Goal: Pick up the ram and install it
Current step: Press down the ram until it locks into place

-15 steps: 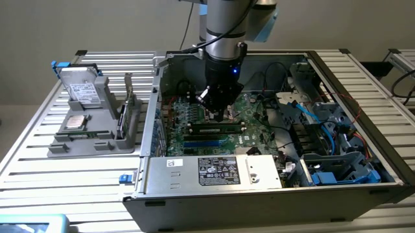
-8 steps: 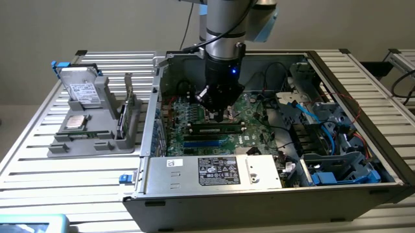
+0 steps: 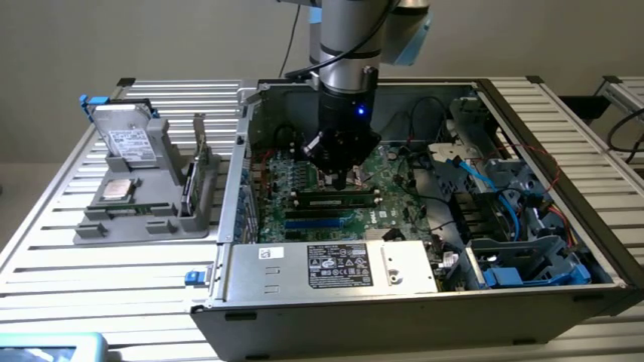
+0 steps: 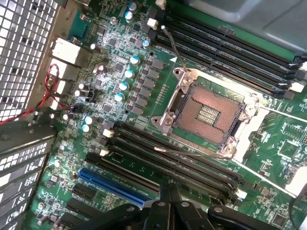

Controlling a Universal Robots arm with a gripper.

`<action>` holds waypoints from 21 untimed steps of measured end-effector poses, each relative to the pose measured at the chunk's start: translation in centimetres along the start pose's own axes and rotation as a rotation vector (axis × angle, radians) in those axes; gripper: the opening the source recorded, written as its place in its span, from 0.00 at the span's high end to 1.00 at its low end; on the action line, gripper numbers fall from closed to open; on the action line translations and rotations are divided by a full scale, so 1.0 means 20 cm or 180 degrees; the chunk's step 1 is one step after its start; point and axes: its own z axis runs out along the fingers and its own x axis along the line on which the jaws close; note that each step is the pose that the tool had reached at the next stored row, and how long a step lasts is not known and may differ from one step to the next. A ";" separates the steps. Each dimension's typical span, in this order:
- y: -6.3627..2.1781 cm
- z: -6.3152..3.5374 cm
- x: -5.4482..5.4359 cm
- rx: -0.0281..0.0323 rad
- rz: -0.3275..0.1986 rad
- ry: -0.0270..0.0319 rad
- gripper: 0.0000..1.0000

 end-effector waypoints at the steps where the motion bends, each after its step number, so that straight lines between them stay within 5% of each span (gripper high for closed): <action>1: 0.000 0.000 0.00 0.0000 0.0037 0.0001 0.89; 21: 0.000 0.000 0.00 0.0058 0.0659 0.0000 0.89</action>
